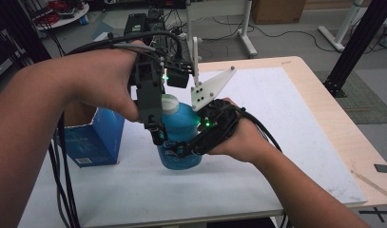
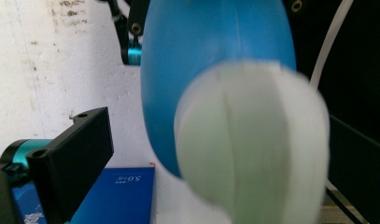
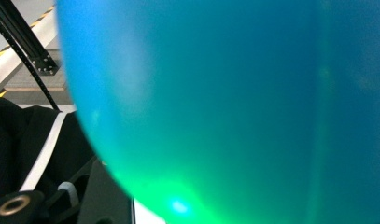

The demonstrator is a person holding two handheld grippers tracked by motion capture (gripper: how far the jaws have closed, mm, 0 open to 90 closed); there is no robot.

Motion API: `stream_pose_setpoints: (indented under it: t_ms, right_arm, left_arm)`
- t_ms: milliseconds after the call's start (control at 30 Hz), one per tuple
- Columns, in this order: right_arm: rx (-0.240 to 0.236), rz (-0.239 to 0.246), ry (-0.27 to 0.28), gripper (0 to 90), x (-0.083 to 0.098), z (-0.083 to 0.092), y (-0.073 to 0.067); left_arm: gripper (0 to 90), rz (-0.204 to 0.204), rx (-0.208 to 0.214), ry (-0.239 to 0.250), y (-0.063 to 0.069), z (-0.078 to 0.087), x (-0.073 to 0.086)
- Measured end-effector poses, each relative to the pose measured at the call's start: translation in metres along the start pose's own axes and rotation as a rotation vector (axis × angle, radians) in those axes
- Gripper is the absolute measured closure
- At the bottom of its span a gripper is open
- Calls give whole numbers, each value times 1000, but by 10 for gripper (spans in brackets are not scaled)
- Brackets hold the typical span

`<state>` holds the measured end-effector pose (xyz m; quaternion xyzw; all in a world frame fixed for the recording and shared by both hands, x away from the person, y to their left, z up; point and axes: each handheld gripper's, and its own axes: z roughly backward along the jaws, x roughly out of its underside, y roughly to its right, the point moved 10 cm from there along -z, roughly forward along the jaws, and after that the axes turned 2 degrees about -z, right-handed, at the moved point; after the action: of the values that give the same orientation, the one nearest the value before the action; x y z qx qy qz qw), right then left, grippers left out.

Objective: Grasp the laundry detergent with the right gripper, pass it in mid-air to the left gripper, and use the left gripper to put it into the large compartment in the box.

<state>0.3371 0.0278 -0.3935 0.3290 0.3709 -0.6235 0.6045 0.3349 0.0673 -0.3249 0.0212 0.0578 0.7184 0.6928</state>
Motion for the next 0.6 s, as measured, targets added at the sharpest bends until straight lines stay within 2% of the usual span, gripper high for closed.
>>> stream_pose_setpoints:
  t_ms: [367, 600]
  right_arm:
    - [-22, -21, 20, 464, -10, -7, -2]
    - [-20, -34, 23, 464, -11, -9, 0]
  left_arm:
    - [17, -3, -18, -18, 0, -4, -4]
    - [31, 16, -39, -34, -5, -5, -3]
